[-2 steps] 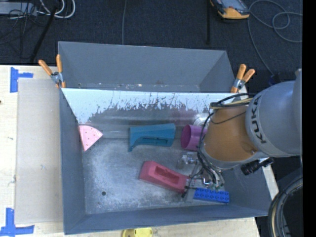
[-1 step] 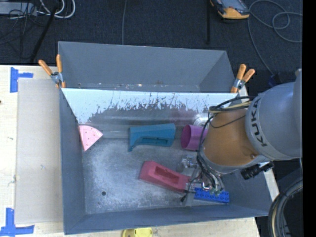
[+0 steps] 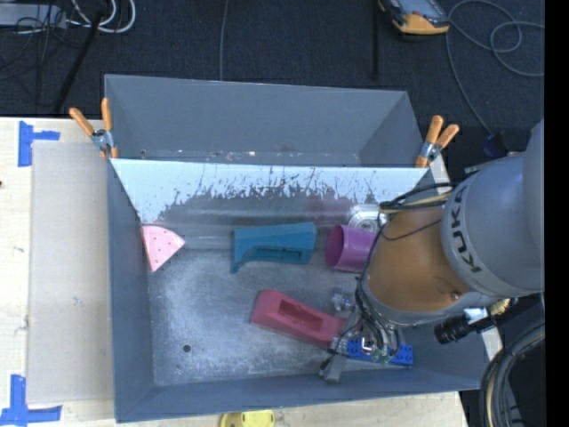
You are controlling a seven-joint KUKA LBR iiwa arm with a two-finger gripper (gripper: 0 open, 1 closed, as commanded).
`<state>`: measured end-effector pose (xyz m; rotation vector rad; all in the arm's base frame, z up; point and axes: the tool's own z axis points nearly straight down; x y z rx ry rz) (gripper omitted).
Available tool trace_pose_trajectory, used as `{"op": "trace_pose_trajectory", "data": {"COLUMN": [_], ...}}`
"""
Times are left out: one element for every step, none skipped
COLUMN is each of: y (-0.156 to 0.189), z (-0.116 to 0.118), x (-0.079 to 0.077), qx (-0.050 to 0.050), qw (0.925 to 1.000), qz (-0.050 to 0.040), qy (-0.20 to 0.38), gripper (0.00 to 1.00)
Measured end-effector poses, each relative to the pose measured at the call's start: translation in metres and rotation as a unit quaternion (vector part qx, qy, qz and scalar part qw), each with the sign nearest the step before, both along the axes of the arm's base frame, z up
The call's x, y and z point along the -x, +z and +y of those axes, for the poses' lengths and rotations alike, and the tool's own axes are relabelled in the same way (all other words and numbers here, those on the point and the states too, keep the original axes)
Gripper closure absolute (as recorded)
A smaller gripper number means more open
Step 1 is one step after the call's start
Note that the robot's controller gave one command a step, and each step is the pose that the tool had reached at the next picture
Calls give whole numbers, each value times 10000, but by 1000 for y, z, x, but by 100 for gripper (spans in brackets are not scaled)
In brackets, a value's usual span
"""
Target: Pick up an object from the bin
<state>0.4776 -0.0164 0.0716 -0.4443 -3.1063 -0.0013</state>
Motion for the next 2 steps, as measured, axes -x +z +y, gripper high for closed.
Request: {"op": "trace_pose_trajectory", "data": {"y": [-1, -1], "z": [22, 28], "x": [3, 2], "qx": [14, 13], "qw": [9999, 9999], "qz": [-32, -34], "qy": [94, 144], "gripper": [0, 0]}}
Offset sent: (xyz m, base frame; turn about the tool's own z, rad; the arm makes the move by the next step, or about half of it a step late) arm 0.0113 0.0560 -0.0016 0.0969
